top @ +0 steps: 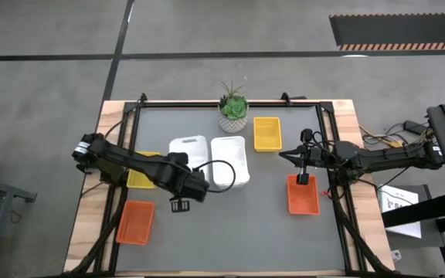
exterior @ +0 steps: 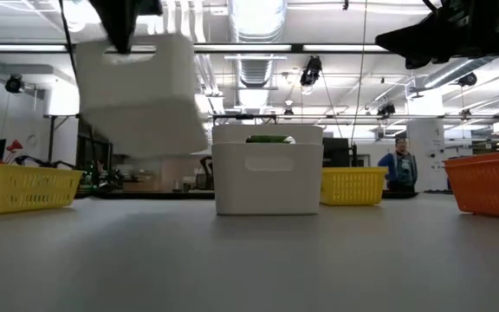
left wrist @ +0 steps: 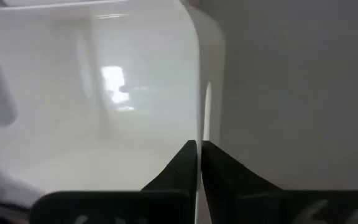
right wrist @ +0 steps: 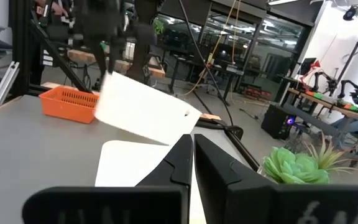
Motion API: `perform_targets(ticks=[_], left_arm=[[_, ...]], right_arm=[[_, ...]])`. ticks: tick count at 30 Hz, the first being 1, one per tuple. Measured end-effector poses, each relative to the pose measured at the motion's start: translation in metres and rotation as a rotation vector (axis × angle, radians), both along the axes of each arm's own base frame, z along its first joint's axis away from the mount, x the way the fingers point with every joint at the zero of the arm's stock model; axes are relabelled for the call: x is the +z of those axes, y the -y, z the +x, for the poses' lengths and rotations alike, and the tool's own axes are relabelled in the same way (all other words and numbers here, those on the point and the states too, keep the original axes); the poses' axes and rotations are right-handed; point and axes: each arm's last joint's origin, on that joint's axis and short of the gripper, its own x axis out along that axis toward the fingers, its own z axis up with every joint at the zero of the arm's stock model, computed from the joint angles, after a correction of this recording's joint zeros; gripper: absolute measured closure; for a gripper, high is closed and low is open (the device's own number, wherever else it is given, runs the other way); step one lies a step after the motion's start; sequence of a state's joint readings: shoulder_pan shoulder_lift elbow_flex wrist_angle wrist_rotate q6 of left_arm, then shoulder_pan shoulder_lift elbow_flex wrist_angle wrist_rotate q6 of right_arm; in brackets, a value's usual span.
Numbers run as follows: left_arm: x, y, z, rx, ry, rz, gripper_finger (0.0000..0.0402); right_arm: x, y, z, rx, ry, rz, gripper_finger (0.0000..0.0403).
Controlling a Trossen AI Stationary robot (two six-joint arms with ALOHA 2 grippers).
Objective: Stack baskets by color
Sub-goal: Stack the left white bin on the right white bins
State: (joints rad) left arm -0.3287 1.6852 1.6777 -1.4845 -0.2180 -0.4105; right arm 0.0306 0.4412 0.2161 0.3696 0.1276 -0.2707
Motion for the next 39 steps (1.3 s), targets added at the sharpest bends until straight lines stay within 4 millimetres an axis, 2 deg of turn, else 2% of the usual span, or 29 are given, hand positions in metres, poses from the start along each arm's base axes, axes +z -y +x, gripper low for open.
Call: perform_targets(ticks=[8,14,17,21,39], left_arm=[[0.051,0.01,-0.002,-0.048,0.204,0.047,0.0401],[0.067,0.016,0.007,-0.17,0.37,0.134,0.0401],[0.065,0.014,0.02,-0.188,0.432,0.146,0.0402],[0.056,0.005,0.035,-0.126,0.44,0.155,0.0402],[-0.014,-0.026,0.095,-0.037,0.231,0.123,0.0401]], right_arm=[[0.0,0.0,0.0,0.0,0.0,0.002,0.0394],[0.0,0.0,0.0,0.0,0.0,0.002,0.0394],[0.0,0.0,0.0,0.0,0.0,0.002,0.0394],[0.0,0.0,0.0,0.0,0.001,0.011,0.0394],[-0.003,0.0,0.0,-0.003,-0.027,0.009,0.0394]])
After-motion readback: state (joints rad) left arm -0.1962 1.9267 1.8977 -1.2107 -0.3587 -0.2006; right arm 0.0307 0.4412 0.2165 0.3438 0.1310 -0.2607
